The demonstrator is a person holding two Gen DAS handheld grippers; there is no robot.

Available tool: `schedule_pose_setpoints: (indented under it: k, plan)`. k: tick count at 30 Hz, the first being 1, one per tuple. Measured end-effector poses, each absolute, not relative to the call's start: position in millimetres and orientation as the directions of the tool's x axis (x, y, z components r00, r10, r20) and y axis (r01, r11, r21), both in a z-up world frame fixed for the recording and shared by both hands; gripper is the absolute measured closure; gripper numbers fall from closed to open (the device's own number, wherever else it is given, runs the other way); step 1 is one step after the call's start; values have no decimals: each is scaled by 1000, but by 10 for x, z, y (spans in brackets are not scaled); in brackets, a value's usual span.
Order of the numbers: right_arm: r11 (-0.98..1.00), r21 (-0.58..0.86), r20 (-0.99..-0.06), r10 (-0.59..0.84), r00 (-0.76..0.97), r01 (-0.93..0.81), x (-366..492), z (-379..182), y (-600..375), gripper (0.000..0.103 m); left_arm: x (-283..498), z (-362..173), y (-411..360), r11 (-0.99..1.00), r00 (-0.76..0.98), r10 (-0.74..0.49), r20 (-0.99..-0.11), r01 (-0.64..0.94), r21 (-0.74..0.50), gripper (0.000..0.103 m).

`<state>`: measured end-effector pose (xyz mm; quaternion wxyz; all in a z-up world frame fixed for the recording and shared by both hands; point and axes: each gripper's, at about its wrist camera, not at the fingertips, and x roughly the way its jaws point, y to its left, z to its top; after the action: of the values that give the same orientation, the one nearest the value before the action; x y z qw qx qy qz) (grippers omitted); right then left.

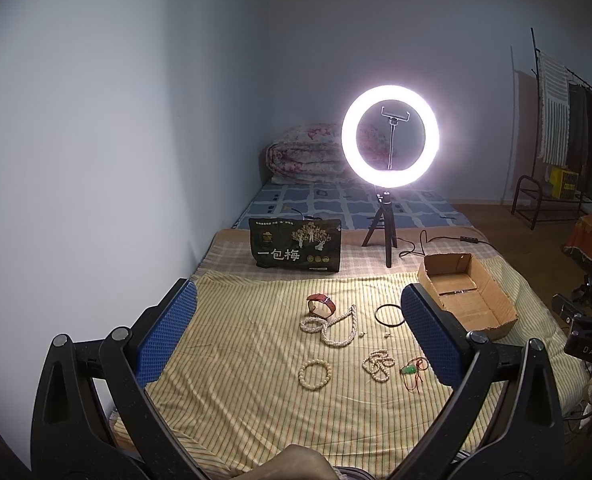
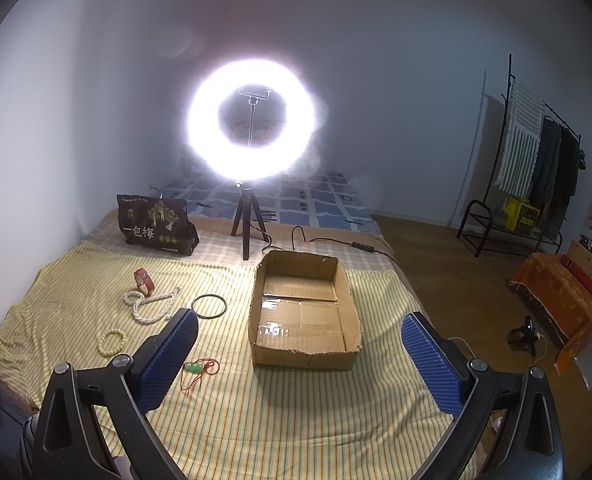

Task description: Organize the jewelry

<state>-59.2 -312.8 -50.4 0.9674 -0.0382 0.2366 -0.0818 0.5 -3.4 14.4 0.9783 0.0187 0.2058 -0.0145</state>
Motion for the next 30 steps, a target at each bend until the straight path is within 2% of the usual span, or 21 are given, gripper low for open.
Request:
schedule_pose_setpoints:
  k: [16, 24, 30]
  plan:
    - [978, -127, -465, -206, 861, 165, -463, -550, -3212, 0, 158, 57, 31, 999, 911, 1, -412, 16, 37, 0]
    - [956, -208, -438, -282, 853, 209, -343, -534, -3271, 0, 412, 70, 213, 998, 914, 56, -401, -35, 60, 0]
    - [952, -248, -412, -270, 870, 178, -195, -478, -3337, 0, 686, 30, 321, 997, 906, 67, -417, -40, 73, 0]
